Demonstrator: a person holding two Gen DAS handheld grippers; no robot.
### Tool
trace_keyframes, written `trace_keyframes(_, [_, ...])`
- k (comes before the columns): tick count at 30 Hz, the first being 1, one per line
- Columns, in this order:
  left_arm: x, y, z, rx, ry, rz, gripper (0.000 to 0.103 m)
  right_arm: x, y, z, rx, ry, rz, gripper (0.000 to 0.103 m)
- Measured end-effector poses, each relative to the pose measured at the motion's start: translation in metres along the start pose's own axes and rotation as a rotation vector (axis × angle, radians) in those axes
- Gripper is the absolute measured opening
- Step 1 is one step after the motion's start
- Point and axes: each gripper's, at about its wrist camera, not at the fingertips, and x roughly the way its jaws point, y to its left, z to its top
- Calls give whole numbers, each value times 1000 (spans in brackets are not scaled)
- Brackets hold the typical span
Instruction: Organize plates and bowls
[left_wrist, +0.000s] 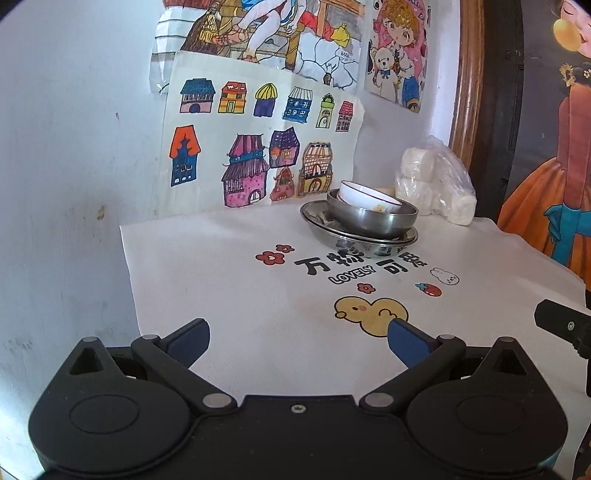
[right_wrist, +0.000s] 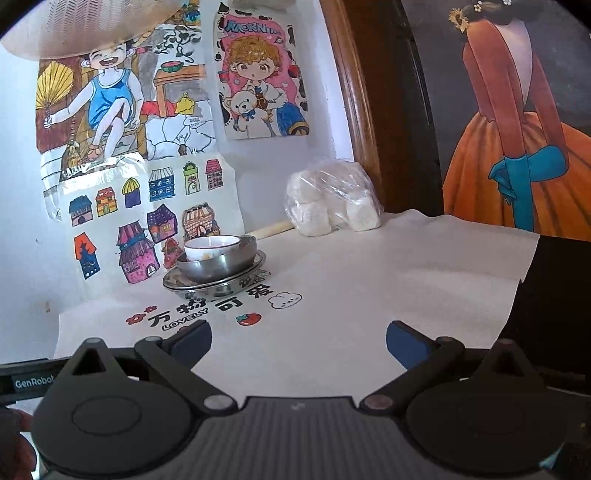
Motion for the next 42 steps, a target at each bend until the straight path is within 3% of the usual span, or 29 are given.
trace_keyframes(10, [-3, 1, -8, 13, -55, -13, 102, 7, 3, -8, -14, 9, -16, 103])
trace_keyframes(21, [-1, 1, -10, 30, -48, -22, 102, 13, 4, -11, -22, 27, -50, 103])
trace_keyframes(28, [-3, -7, -12, 101, -67, -17, 102, 11, 5, -12, -22, 20, -61, 103])
trace_keyframes(42, [-4, -2, -13, 67, -59, -16, 102, 11, 4, -13, -21, 28, -64, 103])
